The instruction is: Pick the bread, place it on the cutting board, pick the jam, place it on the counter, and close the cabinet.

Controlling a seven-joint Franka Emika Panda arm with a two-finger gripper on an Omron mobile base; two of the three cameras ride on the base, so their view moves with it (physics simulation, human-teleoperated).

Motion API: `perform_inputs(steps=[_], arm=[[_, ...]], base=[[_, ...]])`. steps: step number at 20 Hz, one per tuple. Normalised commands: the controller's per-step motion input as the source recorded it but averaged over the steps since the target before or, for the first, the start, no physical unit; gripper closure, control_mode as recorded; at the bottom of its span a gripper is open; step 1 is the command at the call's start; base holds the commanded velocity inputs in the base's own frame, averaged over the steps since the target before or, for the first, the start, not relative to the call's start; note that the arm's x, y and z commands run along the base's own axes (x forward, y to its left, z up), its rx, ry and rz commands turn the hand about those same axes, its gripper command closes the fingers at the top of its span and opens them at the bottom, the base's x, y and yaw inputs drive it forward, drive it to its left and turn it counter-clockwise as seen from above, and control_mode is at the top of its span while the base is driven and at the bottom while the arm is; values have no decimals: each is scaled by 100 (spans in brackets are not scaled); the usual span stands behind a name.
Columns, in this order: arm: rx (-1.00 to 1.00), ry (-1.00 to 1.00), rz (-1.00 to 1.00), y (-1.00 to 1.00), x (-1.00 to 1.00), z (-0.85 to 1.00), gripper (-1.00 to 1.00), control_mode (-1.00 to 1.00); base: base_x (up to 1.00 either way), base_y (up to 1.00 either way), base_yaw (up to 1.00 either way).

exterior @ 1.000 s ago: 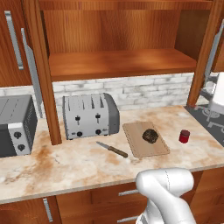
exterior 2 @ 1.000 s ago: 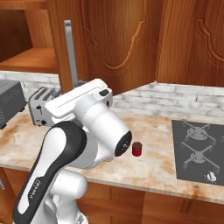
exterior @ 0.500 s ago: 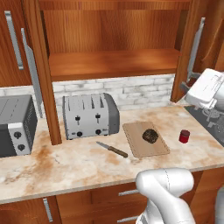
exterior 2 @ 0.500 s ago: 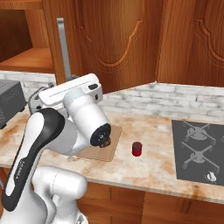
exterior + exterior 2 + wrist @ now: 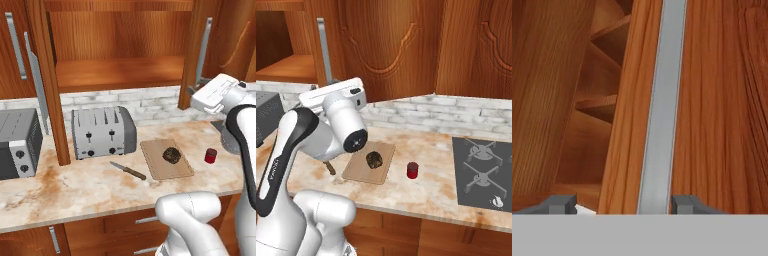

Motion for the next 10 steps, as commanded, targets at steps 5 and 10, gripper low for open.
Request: perform_inputs(steps=[5,10], arm=[[0,0,-3,19,66,0,-100,-100],[0,0,-3,20,64,0,-100,-100]], base=[[0,0,0],[0,0,0]])
